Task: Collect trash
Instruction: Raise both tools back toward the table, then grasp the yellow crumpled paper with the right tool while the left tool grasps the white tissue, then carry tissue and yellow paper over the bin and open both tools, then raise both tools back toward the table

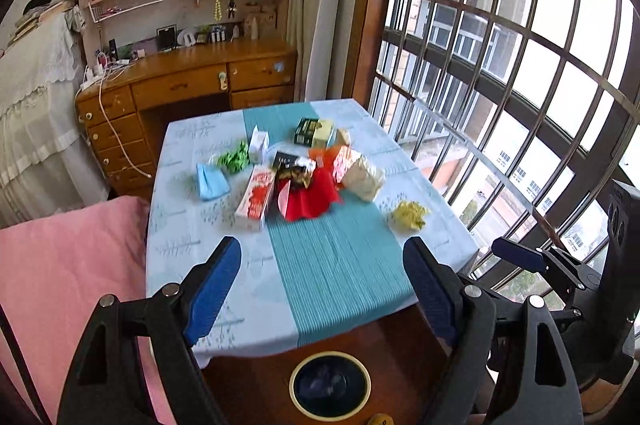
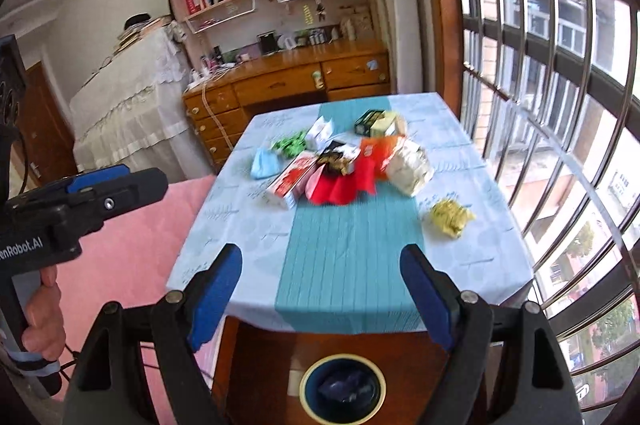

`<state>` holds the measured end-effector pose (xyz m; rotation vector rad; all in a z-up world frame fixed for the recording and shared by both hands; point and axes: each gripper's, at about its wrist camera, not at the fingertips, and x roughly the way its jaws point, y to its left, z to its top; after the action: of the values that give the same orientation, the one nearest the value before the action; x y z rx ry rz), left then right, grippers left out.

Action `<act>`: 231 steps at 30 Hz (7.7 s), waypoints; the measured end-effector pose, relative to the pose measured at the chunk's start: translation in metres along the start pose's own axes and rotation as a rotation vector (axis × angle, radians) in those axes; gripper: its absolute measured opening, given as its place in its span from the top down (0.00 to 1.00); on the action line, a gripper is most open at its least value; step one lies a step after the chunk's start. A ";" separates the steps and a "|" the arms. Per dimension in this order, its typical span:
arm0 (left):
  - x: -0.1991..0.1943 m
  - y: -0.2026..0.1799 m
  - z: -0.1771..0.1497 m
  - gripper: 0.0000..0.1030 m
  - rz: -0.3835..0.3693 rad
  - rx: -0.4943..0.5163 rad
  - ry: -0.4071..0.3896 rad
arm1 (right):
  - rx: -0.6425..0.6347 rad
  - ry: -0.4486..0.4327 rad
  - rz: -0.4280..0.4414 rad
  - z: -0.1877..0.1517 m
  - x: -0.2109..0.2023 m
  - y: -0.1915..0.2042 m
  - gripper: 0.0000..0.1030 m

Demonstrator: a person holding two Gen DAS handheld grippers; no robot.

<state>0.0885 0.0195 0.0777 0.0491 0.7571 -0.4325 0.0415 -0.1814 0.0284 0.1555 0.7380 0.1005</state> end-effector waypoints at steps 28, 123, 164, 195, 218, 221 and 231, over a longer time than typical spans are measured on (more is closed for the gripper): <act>0.226 -0.025 0.078 0.21 0.230 -0.277 0.227 | -0.102 0.301 0.148 0.108 0.205 -0.187 0.26; 0.051 0.006 -0.116 0.80 0.194 -0.286 0.251 | -0.176 0.508 0.354 -0.060 0.126 -0.010 0.76; 0.348 0.025 -0.438 0.33 0.208 -0.444 0.631 | -0.036 0.824 0.127 -0.392 0.355 -0.096 0.76; 0.222 0.063 -0.362 0.13 0.473 -0.574 0.473 | -0.045 0.774 0.195 -0.314 0.303 -0.051 0.35; 0.029 0.056 -0.215 0.13 0.511 -0.578 0.202 | -0.123 0.567 0.277 -0.144 0.135 0.000 0.35; 0.011 0.056 -0.198 0.13 0.500 -0.571 0.159 | -0.137 0.518 0.277 -0.122 0.114 0.006 0.35; -0.033 0.047 -0.137 0.13 0.464 -0.460 0.037 | -0.172 0.319 0.254 -0.066 0.067 0.026 0.35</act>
<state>-0.0037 0.1013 -0.0058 -0.1965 0.8376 0.1889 0.0451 -0.1394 -0.0589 0.0685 1.0210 0.4375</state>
